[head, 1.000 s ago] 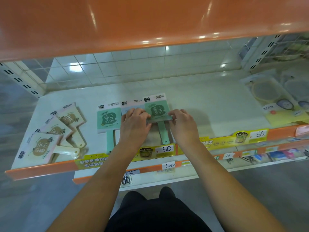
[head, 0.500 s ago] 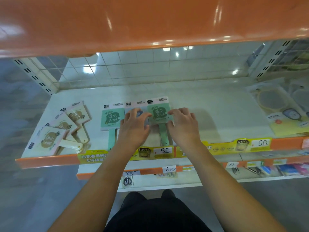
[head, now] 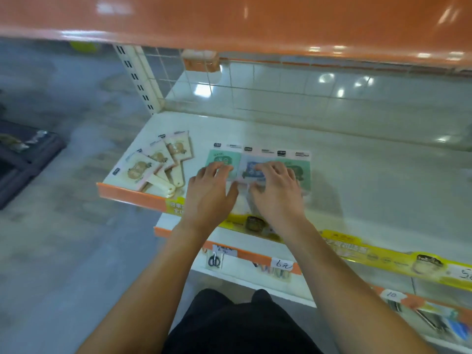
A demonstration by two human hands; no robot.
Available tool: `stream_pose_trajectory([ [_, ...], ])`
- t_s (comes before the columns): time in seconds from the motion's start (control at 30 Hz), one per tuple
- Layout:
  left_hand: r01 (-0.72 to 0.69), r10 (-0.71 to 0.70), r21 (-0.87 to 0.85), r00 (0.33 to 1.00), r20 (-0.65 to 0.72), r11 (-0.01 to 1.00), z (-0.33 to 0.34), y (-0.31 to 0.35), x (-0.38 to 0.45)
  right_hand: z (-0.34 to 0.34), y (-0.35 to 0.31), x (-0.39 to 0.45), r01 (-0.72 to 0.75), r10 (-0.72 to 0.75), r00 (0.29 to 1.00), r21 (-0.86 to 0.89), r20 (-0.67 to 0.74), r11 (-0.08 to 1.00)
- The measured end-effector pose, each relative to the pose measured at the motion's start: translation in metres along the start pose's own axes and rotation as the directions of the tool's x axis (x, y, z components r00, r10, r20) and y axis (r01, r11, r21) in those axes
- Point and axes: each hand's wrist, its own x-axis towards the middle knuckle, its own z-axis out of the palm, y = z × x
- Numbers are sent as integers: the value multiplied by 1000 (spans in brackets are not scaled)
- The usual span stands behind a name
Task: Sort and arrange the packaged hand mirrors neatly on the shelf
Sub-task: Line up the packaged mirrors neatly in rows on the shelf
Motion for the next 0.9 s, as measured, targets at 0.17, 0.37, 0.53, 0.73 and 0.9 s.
stream_pose_trajectory([
  [0.17, 127, -127, -6, 991, -51, 992, -9, -28, -14, 19, -35, 5, 112, -115, 991, 34, 66, 993],
  [0.37, 213, -215, -28, 972, -94, 977, -15, -71, -22, 40, -71, 11, 151, -149, 980, -3, 129, 989],
  [0.53, 204, -207, -36, 969, -138, 978, -25, -113, -25, 68, -106, 20, 172, -169, 978, -13, 125, 985],
  [0.73, 241, -255, -97, 952, -172, 966, -46, -182, -20, 108, -162, 27, 220, -218, 969, -2, 119, 976],
  [0.9, 208, -227, -120, 959, -169, 971, -51, -233, -12, 136, -199, 42, 245, -241, 966, -23, 95, 969],
])
